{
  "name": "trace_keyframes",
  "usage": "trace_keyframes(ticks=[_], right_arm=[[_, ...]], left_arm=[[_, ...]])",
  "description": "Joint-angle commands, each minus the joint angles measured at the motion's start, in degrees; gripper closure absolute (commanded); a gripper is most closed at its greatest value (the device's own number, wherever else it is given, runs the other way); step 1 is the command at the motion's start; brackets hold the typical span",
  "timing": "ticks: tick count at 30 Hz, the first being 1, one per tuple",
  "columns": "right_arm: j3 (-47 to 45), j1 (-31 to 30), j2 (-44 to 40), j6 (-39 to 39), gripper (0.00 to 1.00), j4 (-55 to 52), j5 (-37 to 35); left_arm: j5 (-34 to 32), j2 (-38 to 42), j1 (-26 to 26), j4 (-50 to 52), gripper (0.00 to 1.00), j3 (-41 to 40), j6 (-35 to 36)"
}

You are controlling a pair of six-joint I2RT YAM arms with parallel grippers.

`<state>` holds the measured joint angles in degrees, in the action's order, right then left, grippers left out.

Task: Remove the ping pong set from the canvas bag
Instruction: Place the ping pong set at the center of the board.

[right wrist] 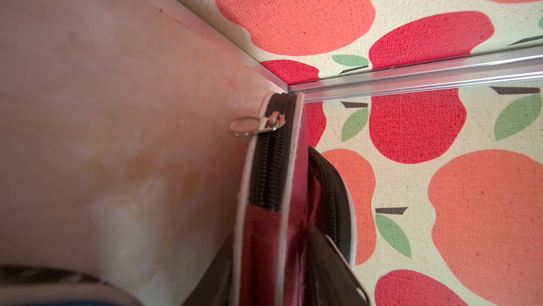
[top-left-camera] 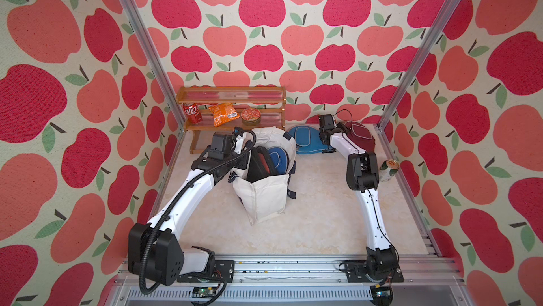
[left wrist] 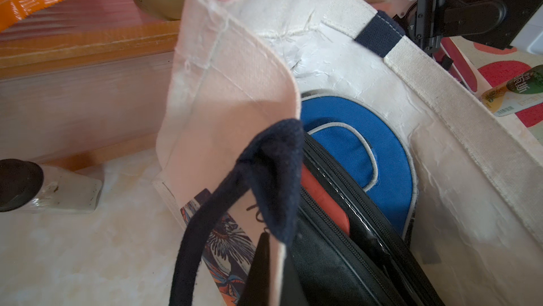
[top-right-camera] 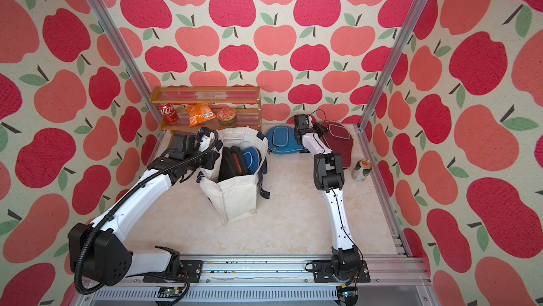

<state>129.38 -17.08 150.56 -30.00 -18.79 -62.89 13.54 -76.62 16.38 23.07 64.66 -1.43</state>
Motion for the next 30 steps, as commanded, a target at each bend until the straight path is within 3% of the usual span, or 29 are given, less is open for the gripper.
trace_keyframes(ticks=[1,30], right_arm=[[1.2,0.0,-1.1,1.8,0.54,-1.3,-0.2],[5.0,1.0,-2.9,9.6,0.27,-10.0,7.8]], left_arm=[[-0.3,0.4,0.0,0.0,1.0,0.6,0.4],[-1.7,1.6,0.0,0.2,1.0,0.5,1.4]])
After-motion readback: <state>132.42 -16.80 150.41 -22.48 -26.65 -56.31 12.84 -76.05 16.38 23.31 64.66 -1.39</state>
